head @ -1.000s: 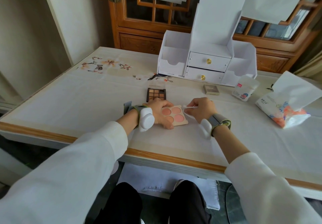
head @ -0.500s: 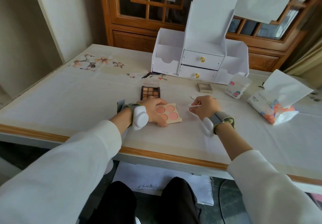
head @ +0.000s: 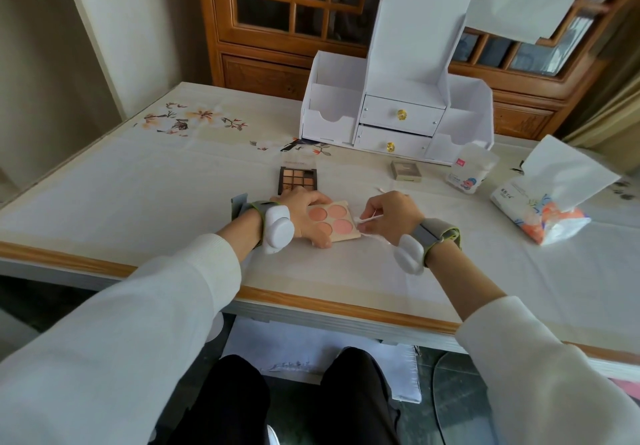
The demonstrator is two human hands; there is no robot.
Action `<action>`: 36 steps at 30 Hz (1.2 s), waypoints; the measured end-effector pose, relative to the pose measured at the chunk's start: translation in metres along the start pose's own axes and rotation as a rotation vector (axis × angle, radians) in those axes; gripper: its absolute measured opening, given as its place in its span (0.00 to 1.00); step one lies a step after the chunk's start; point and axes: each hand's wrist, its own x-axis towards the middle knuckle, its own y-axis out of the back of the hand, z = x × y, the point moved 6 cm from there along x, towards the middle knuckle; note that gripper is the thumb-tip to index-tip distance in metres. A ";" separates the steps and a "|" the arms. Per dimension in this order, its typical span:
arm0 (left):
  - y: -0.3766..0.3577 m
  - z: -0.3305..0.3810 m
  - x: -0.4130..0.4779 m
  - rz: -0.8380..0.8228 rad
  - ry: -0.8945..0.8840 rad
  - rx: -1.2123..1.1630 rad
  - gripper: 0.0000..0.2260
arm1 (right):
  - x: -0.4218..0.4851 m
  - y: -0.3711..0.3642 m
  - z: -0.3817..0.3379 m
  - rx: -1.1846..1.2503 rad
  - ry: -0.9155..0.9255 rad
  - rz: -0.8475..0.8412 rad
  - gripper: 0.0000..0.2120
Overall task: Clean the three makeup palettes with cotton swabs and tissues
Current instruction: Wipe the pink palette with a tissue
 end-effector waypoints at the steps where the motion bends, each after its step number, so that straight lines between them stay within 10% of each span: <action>1: 0.000 -0.001 0.000 0.000 0.003 -0.001 0.37 | 0.001 0.000 -0.002 -0.018 0.007 -0.011 0.05; 36: -0.001 0.004 -0.008 -0.026 0.085 0.030 0.46 | 0.014 0.021 0.017 -0.384 0.084 -0.207 0.11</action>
